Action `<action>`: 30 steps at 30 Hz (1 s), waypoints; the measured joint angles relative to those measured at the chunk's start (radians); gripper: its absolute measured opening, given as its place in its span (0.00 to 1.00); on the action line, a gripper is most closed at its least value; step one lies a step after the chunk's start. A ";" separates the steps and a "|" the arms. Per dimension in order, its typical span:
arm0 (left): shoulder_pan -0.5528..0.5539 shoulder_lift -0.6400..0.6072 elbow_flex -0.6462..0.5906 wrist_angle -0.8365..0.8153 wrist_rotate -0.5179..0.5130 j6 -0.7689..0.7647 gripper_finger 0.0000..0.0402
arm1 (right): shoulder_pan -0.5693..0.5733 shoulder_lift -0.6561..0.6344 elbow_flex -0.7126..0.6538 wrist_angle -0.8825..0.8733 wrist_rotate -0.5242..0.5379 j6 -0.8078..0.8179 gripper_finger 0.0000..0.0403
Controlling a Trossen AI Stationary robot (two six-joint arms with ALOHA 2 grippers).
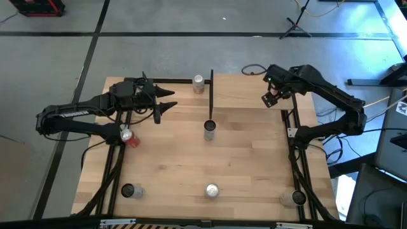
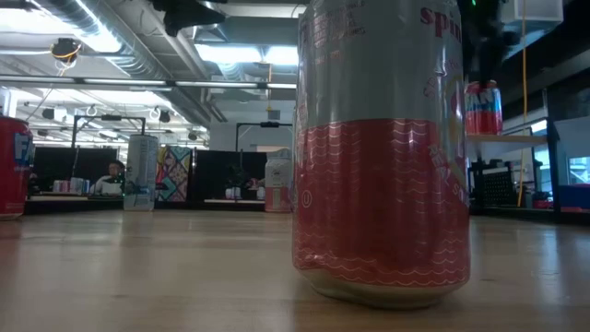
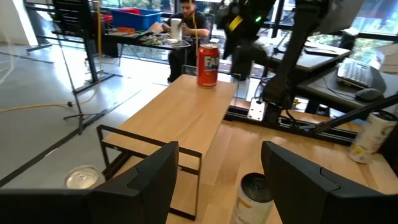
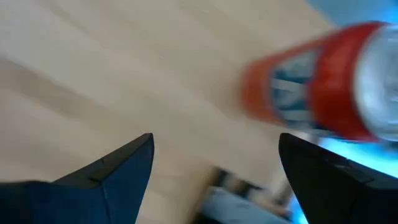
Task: Place canned beverage on shelf
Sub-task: Put the red soda can on the shelf aligned with the other red soda can
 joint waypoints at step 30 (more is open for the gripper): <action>-0.187 0.022 0.311 -0.304 0.059 -0.217 0.54 | 0.610 0.211 -0.040 0.782 -0.188 -0.030 0.83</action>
